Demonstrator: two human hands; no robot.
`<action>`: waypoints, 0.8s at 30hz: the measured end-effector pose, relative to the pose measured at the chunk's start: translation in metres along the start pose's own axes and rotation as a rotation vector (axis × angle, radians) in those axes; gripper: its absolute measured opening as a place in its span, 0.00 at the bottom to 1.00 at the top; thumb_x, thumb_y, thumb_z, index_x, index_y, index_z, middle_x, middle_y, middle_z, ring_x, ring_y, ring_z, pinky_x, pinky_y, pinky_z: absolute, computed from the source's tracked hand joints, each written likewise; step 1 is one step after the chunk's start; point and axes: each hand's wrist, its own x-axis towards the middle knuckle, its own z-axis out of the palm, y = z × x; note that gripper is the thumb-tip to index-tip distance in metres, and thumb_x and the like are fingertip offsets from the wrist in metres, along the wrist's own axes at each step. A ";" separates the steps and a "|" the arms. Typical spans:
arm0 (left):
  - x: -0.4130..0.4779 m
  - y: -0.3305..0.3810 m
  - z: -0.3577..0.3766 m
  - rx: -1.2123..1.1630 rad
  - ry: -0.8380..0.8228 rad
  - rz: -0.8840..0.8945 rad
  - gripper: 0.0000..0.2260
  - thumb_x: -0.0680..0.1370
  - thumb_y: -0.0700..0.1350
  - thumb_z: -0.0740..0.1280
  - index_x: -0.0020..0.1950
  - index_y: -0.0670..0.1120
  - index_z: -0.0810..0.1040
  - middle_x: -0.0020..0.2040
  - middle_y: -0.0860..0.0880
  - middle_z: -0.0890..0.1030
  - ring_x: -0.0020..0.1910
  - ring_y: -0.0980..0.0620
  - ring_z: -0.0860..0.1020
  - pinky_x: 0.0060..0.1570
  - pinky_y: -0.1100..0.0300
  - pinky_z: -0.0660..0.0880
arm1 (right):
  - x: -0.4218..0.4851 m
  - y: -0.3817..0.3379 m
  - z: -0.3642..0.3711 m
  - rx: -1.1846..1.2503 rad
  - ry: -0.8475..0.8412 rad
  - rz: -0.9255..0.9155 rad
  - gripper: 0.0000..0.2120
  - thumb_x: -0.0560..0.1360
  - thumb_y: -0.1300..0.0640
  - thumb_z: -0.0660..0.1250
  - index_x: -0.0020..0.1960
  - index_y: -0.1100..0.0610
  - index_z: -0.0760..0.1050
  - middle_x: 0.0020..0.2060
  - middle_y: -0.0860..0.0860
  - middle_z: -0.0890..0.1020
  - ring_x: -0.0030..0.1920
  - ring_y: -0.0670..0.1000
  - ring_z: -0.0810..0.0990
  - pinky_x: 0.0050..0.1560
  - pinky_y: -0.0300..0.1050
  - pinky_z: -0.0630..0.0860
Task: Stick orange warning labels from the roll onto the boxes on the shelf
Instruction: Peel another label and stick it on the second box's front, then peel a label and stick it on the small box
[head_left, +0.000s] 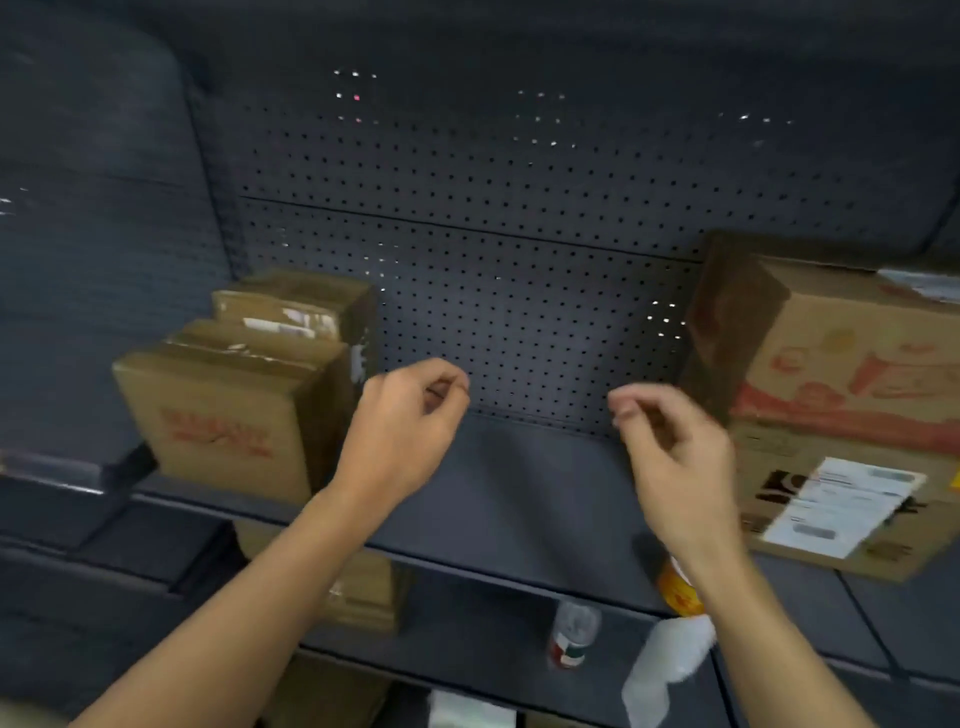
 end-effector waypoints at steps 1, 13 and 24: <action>-0.004 -0.011 -0.012 0.015 0.016 -0.015 0.05 0.79 0.43 0.67 0.47 0.48 0.84 0.42 0.55 0.84 0.42 0.59 0.81 0.47 0.56 0.79 | -0.006 0.000 0.024 0.026 -0.065 0.028 0.07 0.79 0.59 0.67 0.47 0.47 0.80 0.44 0.45 0.83 0.45 0.45 0.81 0.49 0.38 0.75; -0.010 -0.143 -0.147 0.215 0.249 -0.134 0.12 0.78 0.41 0.67 0.61 0.47 0.80 0.59 0.49 0.78 0.52 0.60 0.78 0.49 0.68 0.67 | -0.025 -0.042 0.226 0.083 -0.522 0.373 0.10 0.81 0.51 0.65 0.61 0.46 0.77 0.54 0.42 0.81 0.57 0.43 0.79 0.63 0.45 0.75; 0.029 -0.236 -0.197 -0.030 0.210 -0.500 0.33 0.81 0.57 0.63 0.81 0.47 0.54 0.79 0.45 0.63 0.78 0.44 0.61 0.72 0.47 0.64 | -0.011 -0.081 0.309 0.184 -0.533 0.542 0.26 0.82 0.42 0.59 0.78 0.47 0.61 0.58 0.37 0.71 0.67 0.44 0.71 0.60 0.39 0.64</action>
